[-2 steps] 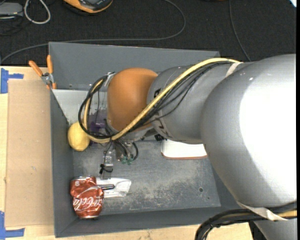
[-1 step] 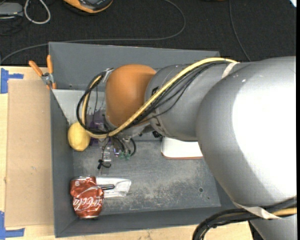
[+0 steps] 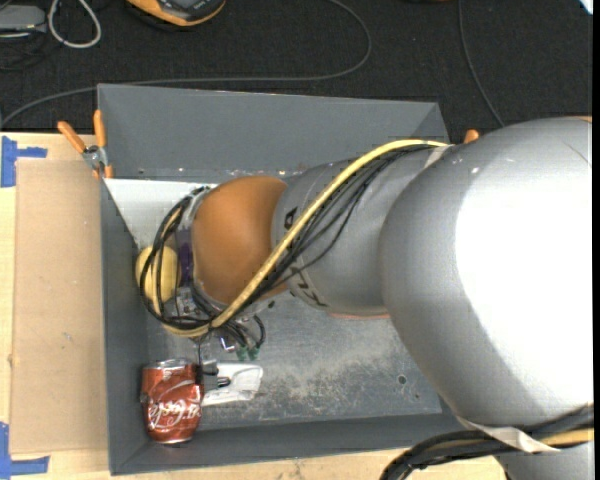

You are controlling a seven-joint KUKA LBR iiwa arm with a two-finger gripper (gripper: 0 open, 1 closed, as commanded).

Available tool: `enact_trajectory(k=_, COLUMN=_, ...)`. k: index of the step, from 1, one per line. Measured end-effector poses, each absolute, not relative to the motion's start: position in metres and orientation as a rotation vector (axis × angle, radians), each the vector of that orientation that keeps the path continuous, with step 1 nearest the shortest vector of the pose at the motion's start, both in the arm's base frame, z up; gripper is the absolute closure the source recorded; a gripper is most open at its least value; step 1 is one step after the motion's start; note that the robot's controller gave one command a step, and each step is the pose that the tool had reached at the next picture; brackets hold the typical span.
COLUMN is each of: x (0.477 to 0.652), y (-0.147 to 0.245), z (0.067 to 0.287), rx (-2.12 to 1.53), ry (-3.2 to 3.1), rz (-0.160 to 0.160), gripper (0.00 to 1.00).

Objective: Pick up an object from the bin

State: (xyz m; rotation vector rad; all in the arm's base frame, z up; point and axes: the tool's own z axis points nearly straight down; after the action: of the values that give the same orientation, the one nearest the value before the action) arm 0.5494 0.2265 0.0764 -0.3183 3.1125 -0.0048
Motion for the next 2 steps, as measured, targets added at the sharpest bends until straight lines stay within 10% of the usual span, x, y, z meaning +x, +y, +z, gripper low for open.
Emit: enact_trajectory(k=2, x=0.574, y=0.238, z=0.072, rx=-0.180, ry=3.140, rz=-0.020, gripper=0.00)
